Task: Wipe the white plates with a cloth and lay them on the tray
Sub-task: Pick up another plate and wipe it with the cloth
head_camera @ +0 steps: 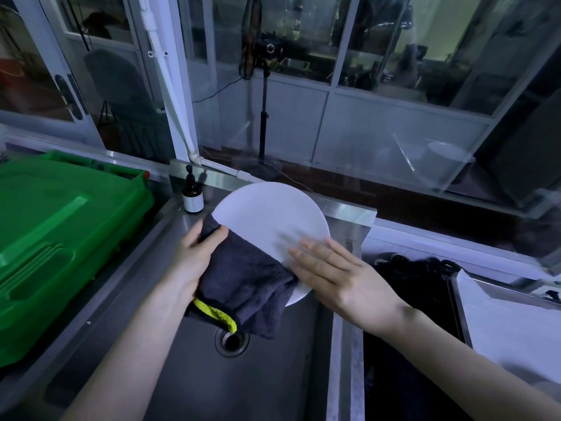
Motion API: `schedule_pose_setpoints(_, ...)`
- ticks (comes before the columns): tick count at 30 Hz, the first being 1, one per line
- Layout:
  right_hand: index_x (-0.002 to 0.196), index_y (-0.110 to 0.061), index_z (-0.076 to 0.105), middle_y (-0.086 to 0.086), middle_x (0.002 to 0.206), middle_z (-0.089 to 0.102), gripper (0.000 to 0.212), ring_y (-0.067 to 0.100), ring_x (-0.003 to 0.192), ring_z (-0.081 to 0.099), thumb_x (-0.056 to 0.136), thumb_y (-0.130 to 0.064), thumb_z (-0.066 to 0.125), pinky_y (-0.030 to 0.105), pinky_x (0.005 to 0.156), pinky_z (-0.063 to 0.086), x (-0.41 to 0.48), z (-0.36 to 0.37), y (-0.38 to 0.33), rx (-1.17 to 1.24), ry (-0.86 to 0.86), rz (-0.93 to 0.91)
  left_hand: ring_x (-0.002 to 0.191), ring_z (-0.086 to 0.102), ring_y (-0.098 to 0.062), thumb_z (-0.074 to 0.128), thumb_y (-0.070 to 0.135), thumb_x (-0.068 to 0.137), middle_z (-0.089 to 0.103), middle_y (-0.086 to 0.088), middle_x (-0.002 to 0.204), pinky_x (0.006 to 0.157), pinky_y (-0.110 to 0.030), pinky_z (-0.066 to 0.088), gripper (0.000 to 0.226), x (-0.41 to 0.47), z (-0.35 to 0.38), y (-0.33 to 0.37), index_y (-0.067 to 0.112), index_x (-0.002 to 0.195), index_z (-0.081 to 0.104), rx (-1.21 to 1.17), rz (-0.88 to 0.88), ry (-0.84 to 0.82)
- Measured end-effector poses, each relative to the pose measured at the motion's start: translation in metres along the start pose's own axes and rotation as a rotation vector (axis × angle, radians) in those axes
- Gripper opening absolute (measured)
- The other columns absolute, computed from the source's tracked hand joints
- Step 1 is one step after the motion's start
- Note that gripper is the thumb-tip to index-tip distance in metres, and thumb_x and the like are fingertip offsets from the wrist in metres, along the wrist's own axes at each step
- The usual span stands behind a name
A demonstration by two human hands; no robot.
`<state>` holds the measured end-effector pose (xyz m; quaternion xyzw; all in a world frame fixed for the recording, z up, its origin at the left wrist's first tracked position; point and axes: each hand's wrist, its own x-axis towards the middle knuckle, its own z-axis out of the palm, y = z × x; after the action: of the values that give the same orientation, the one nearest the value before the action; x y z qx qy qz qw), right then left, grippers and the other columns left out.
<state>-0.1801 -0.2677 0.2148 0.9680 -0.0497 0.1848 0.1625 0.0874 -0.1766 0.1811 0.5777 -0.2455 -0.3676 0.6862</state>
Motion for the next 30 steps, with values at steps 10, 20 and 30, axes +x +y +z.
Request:
schedule_pose_setpoints(10, 0.121, -0.007, 0.072, 0.007, 0.131, 0.066, 0.033, 0.024, 0.121, 0.064, 0.096, -0.008, 0.051, 0.040, 0.091, 0.057, 0.011, -0.002, -0.002, 0.048, 0.117, -0.062, 0.102, 0.070, -0.025, 0.064, 0.030, 0.094, 0.074, -0.011, 0.110, 0.093, -0.038, 0.053, 0.025, 0.007, -0.007, 0.012, 0.014, 0.112, 0.072, 0.073, -0.245, -0.121)
schedule_pose_setpoints(20, 0.097, -0.020, 0.079, -0.002, 0.062, 0.067, 0.015, 0.016, 0.054, 0.060, 0.083, -0.014, 0.081, 0.026, 0.049, 0.047, 0.010, 0.006, -0.030, 0.460, 0.145, 0.729, 0.081, 0.072, -0.010, 0.044, 0.017, 0.105, 0.077, 0.005, 0.089, 0.071, -0.025, 0.060, 0.025, 0.013, -0.020, 0.025, 0.023, 0.103, 0.068, -0.251, 0.020, 0.197)
schedule_pose_setpoints(30, 0.079, -0.006, 0.074, 0.013, 0.070, 0.064, 0.024, 0.016, 0.065, 0.058, 0.090, -0.027, 0.072, 0.034, 0.058, 0.043, 0.016, 0.006, -0.039, 1.369, 0.438, 1.355, 0.136, 0.045, -0.010, 0.050, 0.016, 0.098, 0.051, 0.005, 0.145, 0.118, -0.034, 0.031, 0.042, -0.012, 0.031, 0.041, 0.023, 0.139, 0.046, 0.162, 0.625, 0.303)
